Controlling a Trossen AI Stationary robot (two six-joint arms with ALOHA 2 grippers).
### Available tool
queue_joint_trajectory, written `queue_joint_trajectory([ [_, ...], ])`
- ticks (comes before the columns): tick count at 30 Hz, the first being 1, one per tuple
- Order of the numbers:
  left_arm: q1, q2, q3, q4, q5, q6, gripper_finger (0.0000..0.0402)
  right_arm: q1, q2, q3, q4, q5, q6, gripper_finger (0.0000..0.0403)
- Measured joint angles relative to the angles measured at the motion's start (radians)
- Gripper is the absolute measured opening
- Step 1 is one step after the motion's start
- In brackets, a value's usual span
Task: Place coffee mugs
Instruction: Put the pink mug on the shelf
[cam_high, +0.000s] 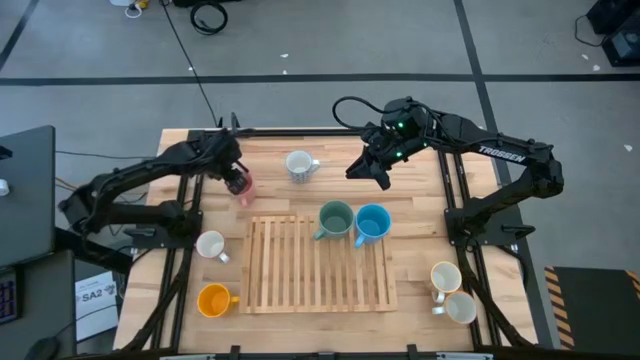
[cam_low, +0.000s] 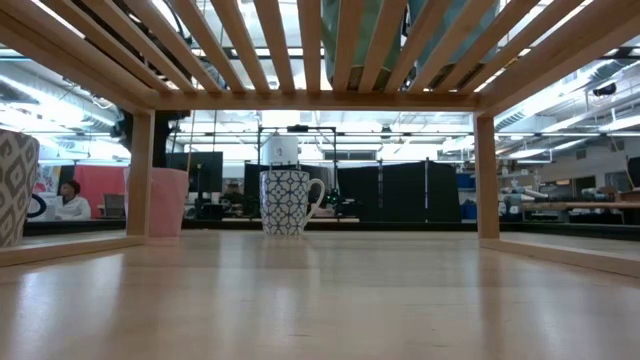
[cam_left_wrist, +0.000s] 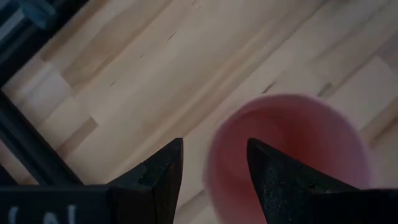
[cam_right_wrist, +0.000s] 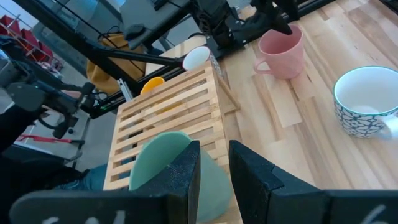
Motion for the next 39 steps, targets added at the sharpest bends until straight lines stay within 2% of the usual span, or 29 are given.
queue_joint_trajectory([
  [8, 0.027, 0.073, 0.0, 0.0, 0.074, 0.002, 0.0185, 0.0, 0.0, 0.0, 0.0, 0.0, 0.0, 0.009],
  [14, 0.026, 0.113, 0.0, -0.002, 0.076, 0.002, 0.0176, 0.0, 0.0, 0.0, 0.0, 0.0, 0.0, 0.009],
  [25, 0.026, 0.126, 0.0, 0.0, 0.074, 0.01, 0.0108, 0.0, 0.0, 0.0, 0.0, 0.0, 0.0, 0.009],
  [34, 0.026, 0.125, 0.0, 0.002, 0.08, 0.008, 0.0038, 0.0, 0.0, 0.0, 0.0, 0.0, 0.0, 0.009],
  [39, 0.026, 0.122, 0.001, 0.006, 0.082, 0.008, 0.003, 0.0, 0.0, 0.0, 0.0, 0.0, 0.0, 0.009],
])
